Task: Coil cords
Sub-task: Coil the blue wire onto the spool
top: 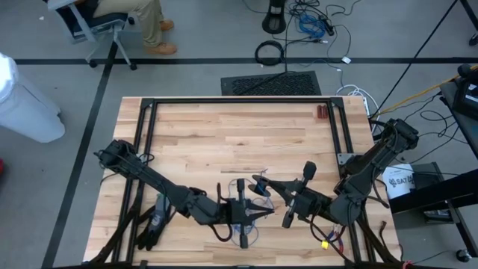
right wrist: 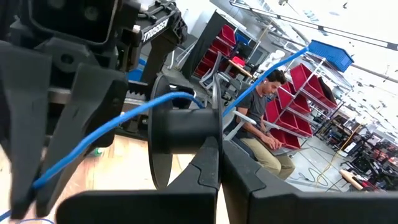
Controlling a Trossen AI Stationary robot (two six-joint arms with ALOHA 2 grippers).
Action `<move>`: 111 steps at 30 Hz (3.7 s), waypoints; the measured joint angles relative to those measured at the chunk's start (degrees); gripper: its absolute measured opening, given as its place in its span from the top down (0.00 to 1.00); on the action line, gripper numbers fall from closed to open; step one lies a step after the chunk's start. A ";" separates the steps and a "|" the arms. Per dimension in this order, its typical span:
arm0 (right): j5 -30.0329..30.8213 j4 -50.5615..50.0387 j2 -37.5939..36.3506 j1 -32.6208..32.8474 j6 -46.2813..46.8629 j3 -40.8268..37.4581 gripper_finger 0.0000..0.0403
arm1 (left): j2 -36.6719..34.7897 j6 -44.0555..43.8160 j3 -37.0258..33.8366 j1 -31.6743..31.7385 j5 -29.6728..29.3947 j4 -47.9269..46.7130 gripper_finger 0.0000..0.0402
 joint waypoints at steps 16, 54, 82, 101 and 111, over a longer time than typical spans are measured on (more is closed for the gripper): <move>0.41 0.27 0.00 0.10 -1.52 0.00 1.00 | 0.00 -0.22 0.00 -0.83 2.17 -0.02 0.82; 2.78 2.62 -0.68 2.67 -2.75 0.00 1.00 | -0.06 -3.24 0.00 0.48 0.18 1.87 0.87; 3.65 2.59 -0.66 2.67 -2.02 0.00 1.00 | -0.07 -2.95 0.00 -0.57 -6.88 3.36 0.97; 3.63 2.60 -0.63 2.62 -1.13 0.00 1.00 | -0.01 -2.97 0.00 0.48 -7.02 4.81 0.97; 3.55 3.48 -0.63 2.49 -0.62 0.00 1.00 | 0.33 -4.51 0.00 1.64 -5.48 4.71 0.97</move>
